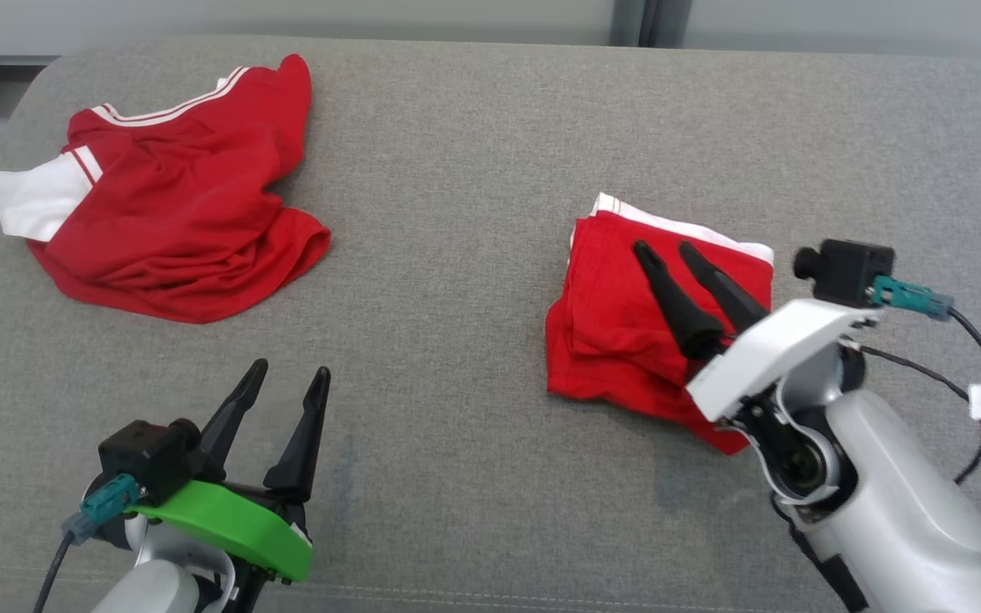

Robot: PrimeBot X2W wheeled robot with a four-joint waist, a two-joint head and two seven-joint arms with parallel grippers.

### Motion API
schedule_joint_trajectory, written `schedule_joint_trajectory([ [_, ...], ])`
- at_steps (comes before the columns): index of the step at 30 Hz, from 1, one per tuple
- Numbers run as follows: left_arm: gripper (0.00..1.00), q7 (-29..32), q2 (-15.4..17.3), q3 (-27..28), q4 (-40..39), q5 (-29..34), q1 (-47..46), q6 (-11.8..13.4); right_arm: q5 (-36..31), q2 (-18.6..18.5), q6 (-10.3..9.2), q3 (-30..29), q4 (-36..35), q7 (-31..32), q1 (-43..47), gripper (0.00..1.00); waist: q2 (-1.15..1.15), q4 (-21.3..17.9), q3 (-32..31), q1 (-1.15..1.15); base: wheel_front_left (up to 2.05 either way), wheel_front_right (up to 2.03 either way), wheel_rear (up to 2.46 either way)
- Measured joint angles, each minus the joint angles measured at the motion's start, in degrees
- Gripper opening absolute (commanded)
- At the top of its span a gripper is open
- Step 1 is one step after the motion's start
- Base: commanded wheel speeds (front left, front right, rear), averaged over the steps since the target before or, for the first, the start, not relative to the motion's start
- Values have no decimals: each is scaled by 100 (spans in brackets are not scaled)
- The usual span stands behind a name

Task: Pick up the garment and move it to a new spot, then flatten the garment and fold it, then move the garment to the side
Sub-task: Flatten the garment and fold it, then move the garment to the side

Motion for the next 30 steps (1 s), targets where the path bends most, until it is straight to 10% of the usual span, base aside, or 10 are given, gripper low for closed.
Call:
schedule_joint_trajectory([
  [9, 100, 0, -12, -2, -135, 0, 3, 7, 107, -801, -303, -855, 394, -167, 1050, 100, 0, -175, 128, 0, 0, 0, 0],
  [24, 100, 13, -25, -132, -125, 60, -21, 7, 820, -655, 77, -828, 911, 181, 1123, 100, 0, 5, 234, 0, 0, 0, 0],
  [25, 100, 20, -33, -138, -125, 60, -21, 7, 892, -654, 114, -832, 938, 236, 1122, 86, 0, 28, 236, 0, 0, 0, 0],
  [26, 100, 30, -40, -142, -123, 60, -23, 7, 982, -643, 157, -855, 956, 270, 1113, 39, 0, 50, 237, 0, 0, 0, 0],
  [28, 100, 59, -68, -158, -111, 60, -29, 5, 1168, -624, 231, -904, 978, 332, 1082, 0, 0, 97, 236, 0, 0, 0, 0],
  [30, 100, 59, -105, -162, -110, 60, -34, 5, 1177, -660, 279, -911, 972, 404, 1053, 0, 0, 148, 227, 0, 0, 0, 0],
])
